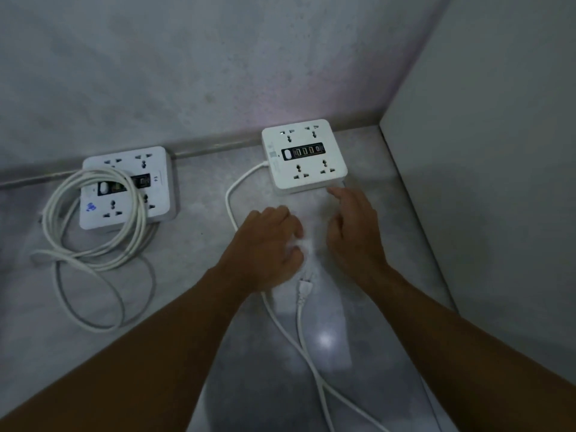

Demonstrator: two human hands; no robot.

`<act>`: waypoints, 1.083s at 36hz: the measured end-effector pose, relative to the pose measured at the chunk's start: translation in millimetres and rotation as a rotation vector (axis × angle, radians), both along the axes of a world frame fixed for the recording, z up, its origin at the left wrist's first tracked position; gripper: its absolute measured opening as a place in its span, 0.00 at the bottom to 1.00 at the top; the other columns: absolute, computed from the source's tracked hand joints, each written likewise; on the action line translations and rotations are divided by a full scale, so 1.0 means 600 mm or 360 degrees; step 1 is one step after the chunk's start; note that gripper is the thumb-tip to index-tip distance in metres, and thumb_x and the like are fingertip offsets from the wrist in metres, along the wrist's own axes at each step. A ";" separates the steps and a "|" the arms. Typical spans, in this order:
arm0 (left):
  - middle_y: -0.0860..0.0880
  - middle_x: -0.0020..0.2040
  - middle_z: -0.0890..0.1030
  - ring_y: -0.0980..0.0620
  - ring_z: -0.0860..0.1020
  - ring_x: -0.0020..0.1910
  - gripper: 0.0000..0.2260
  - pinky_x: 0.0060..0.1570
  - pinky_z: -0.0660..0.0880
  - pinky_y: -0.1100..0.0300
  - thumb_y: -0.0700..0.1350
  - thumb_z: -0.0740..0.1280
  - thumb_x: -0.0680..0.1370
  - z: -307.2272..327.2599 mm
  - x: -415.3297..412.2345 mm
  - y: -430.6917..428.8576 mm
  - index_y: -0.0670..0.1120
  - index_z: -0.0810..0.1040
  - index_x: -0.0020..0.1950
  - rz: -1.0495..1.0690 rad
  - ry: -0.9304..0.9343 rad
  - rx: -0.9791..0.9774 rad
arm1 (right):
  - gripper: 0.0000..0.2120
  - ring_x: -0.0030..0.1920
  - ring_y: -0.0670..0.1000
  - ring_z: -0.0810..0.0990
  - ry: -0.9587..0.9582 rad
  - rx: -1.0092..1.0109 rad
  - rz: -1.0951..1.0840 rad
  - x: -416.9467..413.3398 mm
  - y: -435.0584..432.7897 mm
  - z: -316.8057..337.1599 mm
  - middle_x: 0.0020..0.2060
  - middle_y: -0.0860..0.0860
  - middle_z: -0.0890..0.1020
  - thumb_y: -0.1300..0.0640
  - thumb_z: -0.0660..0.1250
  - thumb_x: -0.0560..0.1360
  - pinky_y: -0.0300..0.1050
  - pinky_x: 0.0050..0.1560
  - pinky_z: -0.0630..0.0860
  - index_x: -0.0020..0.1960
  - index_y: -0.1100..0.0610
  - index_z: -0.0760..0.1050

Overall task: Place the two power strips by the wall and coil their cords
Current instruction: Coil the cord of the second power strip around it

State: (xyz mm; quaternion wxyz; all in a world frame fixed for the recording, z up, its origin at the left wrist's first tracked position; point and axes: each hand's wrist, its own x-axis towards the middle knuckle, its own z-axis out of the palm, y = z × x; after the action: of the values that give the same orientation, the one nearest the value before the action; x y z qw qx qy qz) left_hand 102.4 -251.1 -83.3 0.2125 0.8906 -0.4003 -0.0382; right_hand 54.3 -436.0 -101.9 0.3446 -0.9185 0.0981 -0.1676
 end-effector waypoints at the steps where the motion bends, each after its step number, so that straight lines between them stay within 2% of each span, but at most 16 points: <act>1: 0.54 0.43 0.72 0.51 0.73 0.43 0.14 0.46 0.61 0.57 0.59 0.63 0.74 -0.002 -0.012 0.005 0.50 0.78 0.50 -0.0083 0.0039 0.0061 | 0.24 0.57 0.52 0.77 0.0018 0.0006 -0.0037 -0.017 -0.001 -0.002 0.58 0.53 0.80 0.67 0.59 0.71 0.57 0.61 0.75 0.65 0.58 0.75; 5: 0.57 0.37 0.75 0.55 0.69 0.40 0.27 0.48 0.62 0.58 0.76 0.59 0.69 -0.001 -0.054 0.006 0.53 0.77 0.39 -0.0151 0.0115 0.0355 | 0.19 0.53 0.53 0.80 0.0040 0.0042 -0.0129 -0.069 -0.007 -0.005 0.53 0.53 0.81 0.65 0.59 0.73 0.61 0.56 0.77 0.62 0.57 0.77; 7: 0.56 0.40 0.80 0.54 0.73 0.44 0.27 0.51 0.62 0.56 0.75 0.58 0.69 0.001 -0.068 0.000 0.53 0.80 0.40 -0.0172 0.0050 0.0531 | 0.17 0.51 0.52 0.80 0.0050 0.0045 -0.0154 -0.086 -0.011 -0.003 0.50 0.51 0.81 0.64 0.60 0.74 0.61 0.54 0.78 0.60 0.57 0.78; 10: 0.53 0.41 0.84 0.52 0.79 0.46 0.21 0.54 0.61 0.56 0.65 0.59 0.75 0.002 -0.072 -0.013 0.51 0.83 0.42 -0.0135 0.0043 0.0616 | 0.14 0.49 0.48 0.81 0.0094 0.0115 -0.0177 -0.102 -0.009 0.004 0.48 0.44 0.81 0.67 0.63 0.76 0.57 0.54 0.79 0.57 0.56 0.80; 13: 0.53 0.39 0.85 0.50 0.82 0.43 0.19 0.57 0.71 0.56 0.64 0.63 0.74 0.003 -0.059 -0.026 0.52 0.85 0.40 0.0233 0.0328 0.0360 | 0.12 0.37 0.42 0.79 0.0134 0.0325 -0.0087 -0.115 -0.001 0.019 0.39 0.45 0.83 0.65 0.64 0.75 0.42 0.39 0.77 0.53 0.55 0.82; 15: 0.53 0.37 0.85 0.49 0.83 0.41 0.18 0.52 0.77 0.55 0.64 0.64 0.71 0.011 -0.041 -0.036 0.53 0.85 0.37 0.0536 0.0482 0.0108 | 0.12 0.30 0.46 0.77 0.0189 0.0449 0.0043 -0.121 0.009 0.030 0.32 0.49 0.81 0.64 0.63 0.74 0.42 0.29 0.74 0.53 0.56 0.82; 18: 0.55 0.30 0.83 0.52 0.83 0.34 0.17 0.43 0.81 0.55 0.64 0.64 0.67 0.033 -0.010 -0.050 0.53 0.80 0.28 0.0912 0.0639 -0.0169 | 0.10 0.32 0.51 0.82 0.0550 0.0825 0.0221 -0.120 0.029 0.043 0.36 0.53 0.84 0.57 0.65 0.78 0.45 0.32 0.78 0.57 0.50 0.79; 21: 0.55 0.29 0.82 0.51 0.82 0.34 0.17 0.44 0.81 0.53 0.62 0.66 0.68 0.051 0.020 -0.059 0.50 0.82 0.30 0.1099 0.0592 -0.0305 | 0.06 0.27 0.54 0.80 0.0835 0.1307 0.0276 -0.109 0.045 0.059 0.33 0.55 0.83 0.53 0.65 0.81 0.44 0.28 0.76 0.56 0.49 0.79; 23: 0.54 0.35 0.83 0.49 0.82 0.39 0.17 0.49 0.79 0.52 0.63 0.67 0.70 0.054 0.033 -0.060 0.50 0.81 0.35 0.1153 0.0413 -0.0264 | 0.07 0.24 0.47 0.73 0.0730 0.1112 0.0345 -0.096 0.043 0.073 0.26 0.49 0.77 0.53 0.61 0.83 0.41 0.27 0.69 0.54 0.49 0.78; 25: 0.53 0.42 0.83 0.48 0.80 0.43 0.14 0.51 0.75 0.53 0.61 0.69 0.71 0.053 0.040 -0.060 0.51 0.78 0.43 0.1153 0.0190 -0.0258 | 0.10 0.26 0.44 0.71 0.0590 0.0794 0.0418 -0.077 0.029 0.088 0.26 0.45 0.74 0.50 0.58 0.84 0.42 0.29 0.68 0.54 0.47 0.78; 29: 0.49 0.50 0.81 0.49 0.76 0.49 0.12 0.51 0.72 0.51 0.55 0.63 0.79 0.056 0.048 -0.061 0.48 0.78 0.50 0.0630 -0.0007 -0.0501 | 0.12 0.33 0.46 0.76 0.0536 0.0323 0.0550 -0.031 -0.012 0.131 0.33 0.45 0.78 0.47 0.58 0.84 0.47 0.36 0.74 0.54 0.47 0.80; 30: 0.48 0.48 0.82 0.49 0.77 0.48 0.15 0.50 0.73 0.51 0.55 0.59 0.82 0.061 0.047 -0.062 0.46 0.80 0.47 0.0481 0.0095 -0.0593 | 0.12 0.36 0.47 0.79 0.0498 0.0255 0.0540 -0.019 -0.024 0.142 0.36 0.46 0.81 0.48 0.60 0.84 0.47 0.39 0.76 0.54 0.49 0.81; 32: 0.48 0.42 0.84 0.53 0.79 0.44 0.23 0.46 0.76 0.57 0.56 0.55 0.84 0.079 0.042 -0.065 0.46 0.81 0.40 0.0394 0.0586 -0.0737 | 0.11 0.36 0.45 0.79 0.0394 0.0140 0.0480 0.004 -0.045 0.162 0.38 0.47 0.83 0.48 0.64 0.82 0.44 0.36 0.74 0.49 0.53 0.82; 33: 0.49 0.37 0.83 0.55 0.80 0.39 0.24 0.42 0.76 0.61 0.57 0.55 0.84 0.087 0.039 -0.069 0.46 0.80 0.37 0.0424 0.0822 -0.0767 | 0.12 0.33 0.45 0.77 0.0364 0.0065 0.0428 0.015 -0.054 0.171 0.35 0.48 0.82 0.47 0.66 0.80 0.42 0.34 0.71 0.45 0.54 0.81; 35: 0.50 0.28 0.78 0.53 0.75 0.29 0.25 0.35 0.73 0.59 0.57 0.55 0.84 0.097 0.037 -0.077 0.46 0.76 0.34 0.0525 0.1062 -0.0849 | 0.16 0.28 0.44 0.71 0.0356 -0.0034 0.0299 0.036 -0.069 0.184 0.29 0.47 0.77 0.43 0.69 0.78 0.39 0.30 0.66 0.39 0.55 0.76; 39: 0.52 0.23 0.70 0.53 0.68 0.23 0.22 0.33 0.70 0.53 0.57 0.57 0.84 0.116 0.045 -0.083 0.47 0.72 0.34 0.0835 0.1473 -0.1266 | 0.20 0.30 0.45 0.70 0.0436 -0.0045 0.0184 0.062 -0.083 0.183 0.29 0.47 0.73 0.39 0.63 0.80 0.44 0.33 0.66 0.39 0.54 0.70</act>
State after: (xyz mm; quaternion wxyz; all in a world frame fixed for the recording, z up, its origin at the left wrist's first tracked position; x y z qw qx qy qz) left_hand 129.3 -300.9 -13.5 0.6773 0.7038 -0.0212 -0.2132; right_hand 91.4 -485.9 7.9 0.3240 -0.9416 0.0886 -0.0219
